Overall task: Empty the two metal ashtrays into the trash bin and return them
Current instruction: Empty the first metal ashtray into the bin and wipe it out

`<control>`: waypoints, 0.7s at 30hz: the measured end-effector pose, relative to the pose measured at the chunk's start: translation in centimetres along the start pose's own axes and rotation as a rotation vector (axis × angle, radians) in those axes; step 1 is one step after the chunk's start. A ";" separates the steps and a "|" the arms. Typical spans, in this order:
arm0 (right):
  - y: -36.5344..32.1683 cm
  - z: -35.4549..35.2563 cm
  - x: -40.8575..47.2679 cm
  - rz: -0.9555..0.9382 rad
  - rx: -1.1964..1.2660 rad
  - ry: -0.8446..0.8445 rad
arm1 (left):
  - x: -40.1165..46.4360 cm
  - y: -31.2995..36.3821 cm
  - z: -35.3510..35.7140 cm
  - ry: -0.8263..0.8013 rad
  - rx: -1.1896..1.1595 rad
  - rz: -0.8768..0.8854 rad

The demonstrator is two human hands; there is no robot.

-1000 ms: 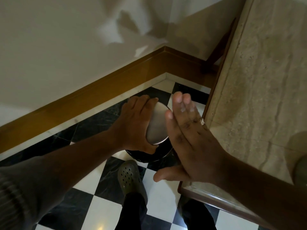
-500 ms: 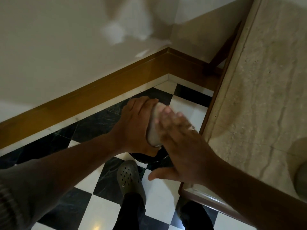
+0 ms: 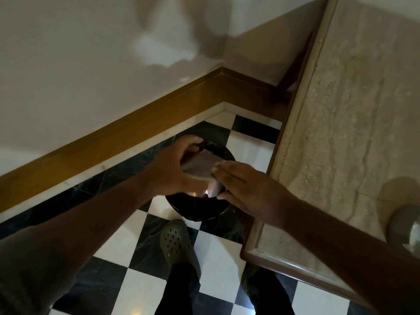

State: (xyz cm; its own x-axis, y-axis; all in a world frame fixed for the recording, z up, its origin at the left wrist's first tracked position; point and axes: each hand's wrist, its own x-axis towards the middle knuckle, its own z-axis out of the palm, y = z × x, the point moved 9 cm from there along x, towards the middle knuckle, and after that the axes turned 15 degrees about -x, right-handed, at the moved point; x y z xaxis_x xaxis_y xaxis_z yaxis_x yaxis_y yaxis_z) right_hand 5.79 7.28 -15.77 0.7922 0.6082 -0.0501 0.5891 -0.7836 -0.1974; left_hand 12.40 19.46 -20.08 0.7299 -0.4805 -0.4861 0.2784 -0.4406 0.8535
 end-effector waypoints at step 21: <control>6.9 -4.7 -19.7 1.569 0.731 0.360 | -2.6 11.7 11.3 0.103 -0.370 -0.242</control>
State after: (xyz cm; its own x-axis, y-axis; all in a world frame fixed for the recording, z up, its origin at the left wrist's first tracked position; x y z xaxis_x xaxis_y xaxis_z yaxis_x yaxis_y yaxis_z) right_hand -4.99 -10.67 -11.50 0.5406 -0.7255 -0.4259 -0.7949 -0.2747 -0.5410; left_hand 6.75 7.00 -10.98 0.6696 -0.3109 -0.6745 0.6393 -0.2210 0.7365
